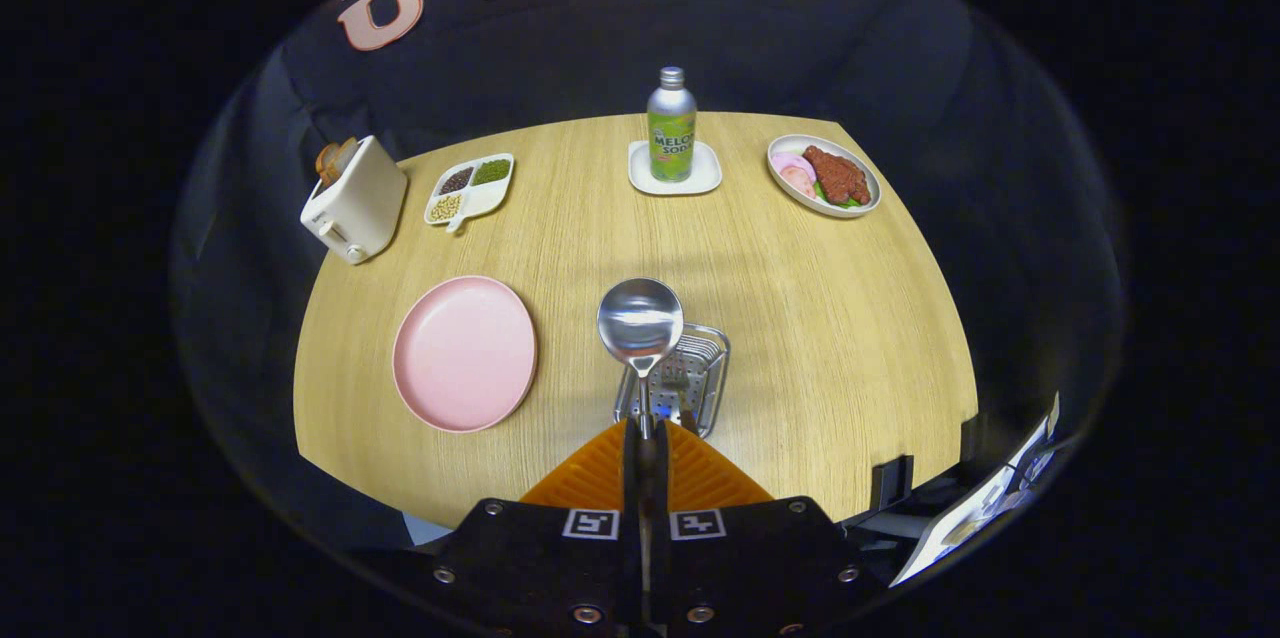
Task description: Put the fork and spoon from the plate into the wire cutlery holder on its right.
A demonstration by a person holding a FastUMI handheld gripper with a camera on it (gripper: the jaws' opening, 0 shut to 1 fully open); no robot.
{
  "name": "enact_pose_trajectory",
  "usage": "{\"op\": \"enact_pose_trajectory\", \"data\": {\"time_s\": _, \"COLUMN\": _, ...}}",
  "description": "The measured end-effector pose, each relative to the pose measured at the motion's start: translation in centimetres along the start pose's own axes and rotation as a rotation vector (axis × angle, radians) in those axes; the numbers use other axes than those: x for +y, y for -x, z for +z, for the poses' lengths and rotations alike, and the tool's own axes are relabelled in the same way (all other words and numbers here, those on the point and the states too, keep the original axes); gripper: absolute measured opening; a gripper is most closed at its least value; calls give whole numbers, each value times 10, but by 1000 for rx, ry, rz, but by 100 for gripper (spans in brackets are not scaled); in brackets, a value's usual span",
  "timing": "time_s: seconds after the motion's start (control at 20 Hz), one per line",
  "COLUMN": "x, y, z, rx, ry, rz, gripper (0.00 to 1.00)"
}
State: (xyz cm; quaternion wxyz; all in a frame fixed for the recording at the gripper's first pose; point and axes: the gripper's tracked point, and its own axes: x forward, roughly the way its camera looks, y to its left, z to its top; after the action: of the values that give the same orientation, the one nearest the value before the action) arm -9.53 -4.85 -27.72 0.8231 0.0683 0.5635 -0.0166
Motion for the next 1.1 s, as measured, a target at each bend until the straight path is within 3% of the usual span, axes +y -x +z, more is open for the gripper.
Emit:
{"op": "enact_pose_trajectory", "data": {"time_s": 0.15, "x": -18, "y": 0, "z": -9, "rx": 83, "ry": 44, "rz": -13, "gripper": 4}}
{"op": "enact_pose_trajectory", "data": {"time_s": 0.7, "x": -19, "y": -26, "z": -25, "rx": 404, "ry": 131, "rz": 104, "gripper": 4}}
{"op": "enact_pose_trajectory", "data": {"time_s": 1.1, "x": -14, "y": -50, "z": -17, "rx": 475, "ry": 165, "rz": 101, "gripper": 6}}
